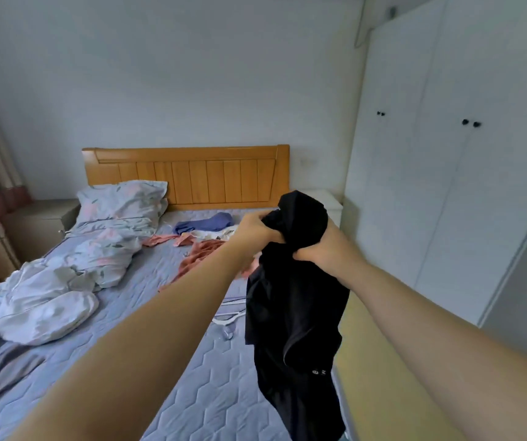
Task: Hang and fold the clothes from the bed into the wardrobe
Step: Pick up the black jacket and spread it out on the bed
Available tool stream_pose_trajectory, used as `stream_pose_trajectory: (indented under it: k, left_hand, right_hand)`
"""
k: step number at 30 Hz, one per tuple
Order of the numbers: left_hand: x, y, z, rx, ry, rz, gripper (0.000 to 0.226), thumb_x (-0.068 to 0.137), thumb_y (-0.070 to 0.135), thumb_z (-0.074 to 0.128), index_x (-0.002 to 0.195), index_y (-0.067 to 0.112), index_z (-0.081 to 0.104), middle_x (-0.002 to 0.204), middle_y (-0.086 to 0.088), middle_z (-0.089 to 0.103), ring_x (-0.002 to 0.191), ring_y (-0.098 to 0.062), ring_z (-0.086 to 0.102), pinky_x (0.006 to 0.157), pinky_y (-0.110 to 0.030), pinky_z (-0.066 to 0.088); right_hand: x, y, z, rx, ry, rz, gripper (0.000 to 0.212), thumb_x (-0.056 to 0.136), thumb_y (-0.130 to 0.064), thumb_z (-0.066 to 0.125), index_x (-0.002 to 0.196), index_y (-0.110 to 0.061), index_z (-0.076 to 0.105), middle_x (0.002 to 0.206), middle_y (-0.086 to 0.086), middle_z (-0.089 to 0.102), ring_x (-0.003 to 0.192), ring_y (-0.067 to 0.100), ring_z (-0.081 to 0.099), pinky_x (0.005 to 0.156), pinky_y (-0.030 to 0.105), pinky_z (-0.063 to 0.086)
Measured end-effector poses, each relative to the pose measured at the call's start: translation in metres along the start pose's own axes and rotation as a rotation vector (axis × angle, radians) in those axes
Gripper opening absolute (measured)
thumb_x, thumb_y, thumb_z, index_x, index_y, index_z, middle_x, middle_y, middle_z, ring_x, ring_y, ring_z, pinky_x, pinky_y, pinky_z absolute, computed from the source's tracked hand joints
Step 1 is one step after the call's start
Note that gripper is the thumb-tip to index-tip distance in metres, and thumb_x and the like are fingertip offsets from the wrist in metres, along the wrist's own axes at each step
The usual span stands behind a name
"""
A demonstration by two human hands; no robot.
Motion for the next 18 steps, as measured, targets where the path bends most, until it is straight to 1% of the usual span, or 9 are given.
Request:
stream_pose_trajectory:
  k: [2, 3, 4, 6, 7, 9, 13, 16, 18]
  left_hand:
    - [0.038, 0.009, 0.048, 0.005, -0.035, 0.009, 0.031, 0.073, -0.008, 0.07, 0.084, 0.021, 0.064, 0.088, -0.003, 0.069, 0.078, -0.011, 0.066, 0.072, -0.026, 0.056]
    - [0.056, 0.011, 0.072, 0.013, -0.054, 0.008, 0.033, 0.073, -0.007, 0.07, 0.085, 0.023, 0.064, 0.091, -0.003, 0.069, 0.08, -0.012, 0.066, 0.073, -0.026, 0.056]
    - [0.073, 0.013, 0.097, 0.012, -0.074, 0.007, 0.034, 0.073, -0.006, 0.071, 0.085, 0.025, 0.063, 0.089, 0.0, 0.07, 0.079, -0.009, 0.066, 0.07, -0.024, 0.057]
    - [0.107, 0.016, 0.145, -0.002, -0.115, 0.013, 0.036, 0.072, -0.006, 0.073, 0.083, 0.027, 0.063, 0.077, 0.011, 0.071, 0.07, -0.001, 0.067, 0.057, -0.015, 0.053]
    - [0.124, 0.016, 0.169, -0.015, -0.128, 0.013, 0.038, 0.071, -0.006, 0.074, 0.084, 0.028, 0.064, 0.075, 0.014, 0.071, 0.068, 0.002, 0.067, 0.055, -0.013, 0.051]
    - [0.149, 0.011, 0.208, -0.021, -0.141, 0.011, 0.039, 0.069, -0.005, 0.077, 0.085, 0.029, 0.066, 0.077, 0.015, 0.072, 0.07, 0.003, 0.067, 0.055, -0.011, 0.05]
    - [0.208, -0.002, 0.317, -0.064, -0.15, -0.029, 0.037, 0.071, -0.004, 0.075, 0.09, 0.026, 0.067, 0.084, 0.011, 0.073, 0.076, -0.002, 0.069, 0.059, -0.012, 0.051]
    - [0.245, -0.01, 0.389, -0.154, -0.255, -0.104, 0.038, 0.076, -0.006, 0.071, 0.1, 0.022, 0.065, 0.093, 0.009, 0.073, 0.086, -0.006, 0.07, 0.065, -0.016, 0.053]
    - [0.267, -0.01, 0.423, -0.194, -0.305, -0.144, 0.037, 0.079, -0.005, 0.068, 0.105, 0.021, 0.063, 0.095, 0.009, 0.073, 0.09, -0.007, 0.069, 0.067, -0.016, 0.053]
  right_hand:
    - [0.019, 0.029, -0.049, -0.015, 0.01, 0.027, 0.067, 0.064, -0.002, 0.078, 0.117, -0.028, 0.047, 0.096, -0.019, 0.053, 0.087, 0.0, 0.051, 0.063, 0.006, 0.035]
    - [0.028, 0.046, -0.073, -0.015, 0.011, 0.043, 0.066, 0.065, -0.002, 0.078, 0.12, -0.025, 0.05, 0.097, -0.017, 0.054, 0.089, 0.003, 0.052, 0.063, 0.006, 0.036]
    - [0.036, 0.063, -0.097, -0.013, 0.008, 0.058, 0.068, 0.064, -0.003, 0.079, 0.124, -0.022, 0.051, 0.098, -0.015, 0.055, 0.092, 0.006, 0.053, 0.065, 0.006, 0.037]
    - [0.053, 0.1, -0.142, 0.002, -0.016, 0.081, 0.077, 0.063, -0.004, 0.08, 0.131, -0.021, 0.047, 0.106, -0.011, 0.056, 0.1, 0.011, 0.054, 0.074, 0.014, 0.04]
    - [0.062, 0.118, -0.165, 0.006, -0.031, 0.079, 0.081, 0.063, -0.004, 0.08, 0.133, -0.022, 0.046, 0.111, -0.01, 0.057, 0.103, 0.012, 0.054, 0.079, 0.019, 0.042]
    - [0.074, 0.151, -0.201, 0.028, -0.051, 0.085, 0.082, 0.061, -0.004, 0.081, 0.132, -0.024, 0.046, 0.116, -0.008, 0.058, 0.107, 0.014, 0.054, 0.088, 0.027, 0.044]
    - [0.102, 0.237, -0.293, 0.062, -0.097, 0.11, 0.067, 0.062, -0.006, 0.08, 0.117, -0.031, 0.051, 0.107, -0.015, 0.061, 0.104, 0.014, 0.057, 0.085, 0.026, 0.047]
    - [0.123, 0.288, -0.354, 0.043, -0.132, 0.155, 0.059, 0.064, -0.009, 0.08, 0.115, -0.025, 0.056, 0.109, -0.006, 0.063, 0.103, 0.018, 0.059, 0.094, 0.038, 0.049]
    - [0.139, 0.313, -0.387, 0.041, -0.144, 0.179, 0.058, 0.064, -0.01, 0.08, 0.116, -0.022, 0.057, 0.109, -0.003, 0.064, 0.103, 0.019, 0.059, 0.094, 0.04, 0.049]
Point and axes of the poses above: each hand's wrist, its own x-axis towards the middle knuckle, its own z-axis out of the palm, y = z × x, the point moved 9 cm from there along x, towards the middle knuckle
